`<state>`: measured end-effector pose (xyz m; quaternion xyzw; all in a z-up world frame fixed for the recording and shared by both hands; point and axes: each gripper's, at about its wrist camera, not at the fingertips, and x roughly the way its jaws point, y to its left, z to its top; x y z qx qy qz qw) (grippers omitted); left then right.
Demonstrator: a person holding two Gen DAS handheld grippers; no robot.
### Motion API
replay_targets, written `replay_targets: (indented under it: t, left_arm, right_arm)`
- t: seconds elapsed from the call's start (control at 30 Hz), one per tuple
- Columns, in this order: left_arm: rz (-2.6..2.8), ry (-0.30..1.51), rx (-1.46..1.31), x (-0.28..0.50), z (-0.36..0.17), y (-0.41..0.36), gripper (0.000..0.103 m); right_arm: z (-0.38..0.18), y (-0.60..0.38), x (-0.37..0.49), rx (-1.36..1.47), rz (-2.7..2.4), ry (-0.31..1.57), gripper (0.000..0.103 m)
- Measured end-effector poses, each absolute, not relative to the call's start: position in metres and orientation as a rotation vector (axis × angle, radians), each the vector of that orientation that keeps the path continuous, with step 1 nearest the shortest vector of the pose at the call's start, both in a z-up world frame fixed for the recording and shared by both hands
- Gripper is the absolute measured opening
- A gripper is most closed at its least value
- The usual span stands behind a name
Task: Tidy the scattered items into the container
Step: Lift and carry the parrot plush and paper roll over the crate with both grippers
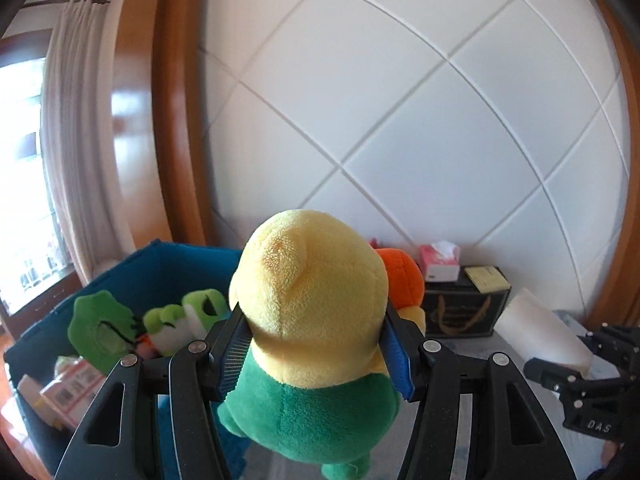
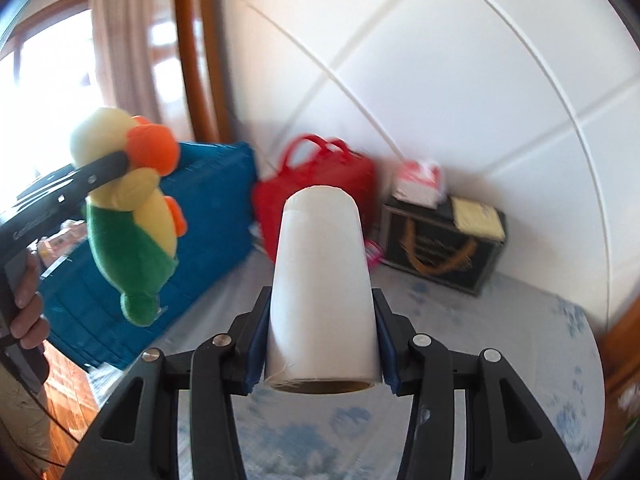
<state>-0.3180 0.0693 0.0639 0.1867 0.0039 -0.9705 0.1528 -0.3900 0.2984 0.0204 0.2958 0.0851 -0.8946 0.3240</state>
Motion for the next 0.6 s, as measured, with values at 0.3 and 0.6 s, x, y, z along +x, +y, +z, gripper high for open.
replay_targets:
  t: [0.3,0.6]
  left_arm:
    - [-2.684,-0.064,0.441,-0.267,0.110,-0.107,0.059]
    - [-2.587,0.008,0.707,-0.272,0.038,-0.243,0.059]
  right_arm:
    - [0.071,0.114,-0.329,0.617,-2.224,0.199,0.046]
    - [0.018,-0.084,-0.304,0.832,-2.082,0.355,0.045]
